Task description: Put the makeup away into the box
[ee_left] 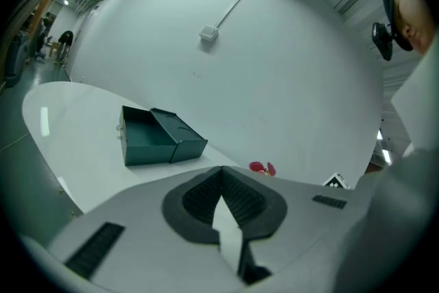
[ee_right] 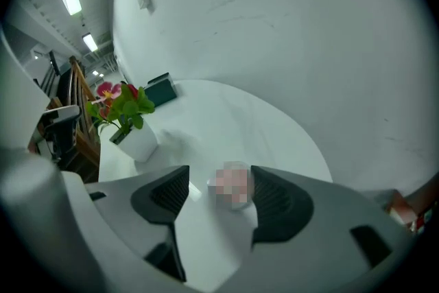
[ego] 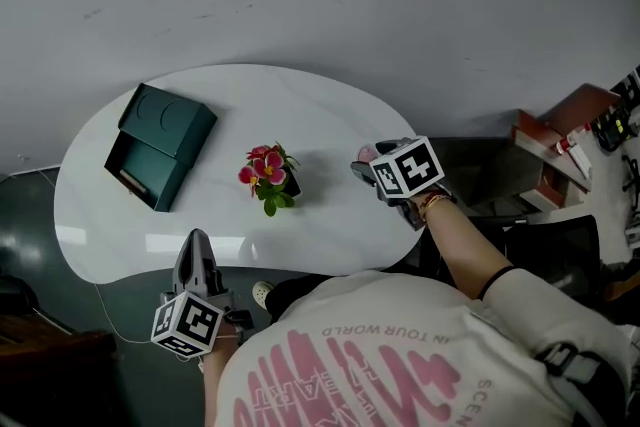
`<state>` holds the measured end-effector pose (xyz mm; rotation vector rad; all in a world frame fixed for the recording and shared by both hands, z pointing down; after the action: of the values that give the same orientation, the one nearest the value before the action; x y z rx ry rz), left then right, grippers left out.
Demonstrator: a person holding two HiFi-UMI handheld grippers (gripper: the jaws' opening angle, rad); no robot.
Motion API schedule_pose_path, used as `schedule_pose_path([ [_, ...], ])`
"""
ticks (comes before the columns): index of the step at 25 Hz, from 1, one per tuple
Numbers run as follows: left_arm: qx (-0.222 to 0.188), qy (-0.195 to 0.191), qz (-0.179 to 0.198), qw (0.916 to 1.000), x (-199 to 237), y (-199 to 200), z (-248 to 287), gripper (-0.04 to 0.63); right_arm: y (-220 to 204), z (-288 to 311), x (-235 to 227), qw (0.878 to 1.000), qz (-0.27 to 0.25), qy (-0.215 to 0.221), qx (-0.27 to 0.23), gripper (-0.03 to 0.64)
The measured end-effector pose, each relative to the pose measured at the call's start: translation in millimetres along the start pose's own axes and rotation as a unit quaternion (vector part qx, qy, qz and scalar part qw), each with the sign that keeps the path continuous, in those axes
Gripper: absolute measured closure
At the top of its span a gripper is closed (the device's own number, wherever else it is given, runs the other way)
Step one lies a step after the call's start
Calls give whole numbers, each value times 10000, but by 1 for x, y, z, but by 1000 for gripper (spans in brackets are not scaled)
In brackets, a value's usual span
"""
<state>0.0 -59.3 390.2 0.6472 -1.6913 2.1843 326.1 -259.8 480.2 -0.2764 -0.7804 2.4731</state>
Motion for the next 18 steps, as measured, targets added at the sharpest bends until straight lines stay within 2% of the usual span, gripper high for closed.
schedule_pose_path([
  [6, -49, 211, 13, 9998, -4, 0, -5, 592, -2, 19, -5, 9993, -333, -169, 95, 330],
  [10, -76, 304, -51, 9995, -4, -5, -7, 592, -3, 21, -7, 9968, -698, -350, 140, 368],
  [18, -82, 221, -182, 9996, -1, -10, 2, 592, -4, 22, -4, 9970, -674, -364, 75, 377],
])
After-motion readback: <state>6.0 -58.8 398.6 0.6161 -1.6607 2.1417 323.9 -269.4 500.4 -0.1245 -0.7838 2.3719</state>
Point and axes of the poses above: the fingertips, and each gripper's own axes: z forward along the fingers, x to its left, y out of its top, the point moved 6 cm from there along -z, backward along the fingers, and after that the axes turned 11 degrees about -y, right-handed, at the moved point
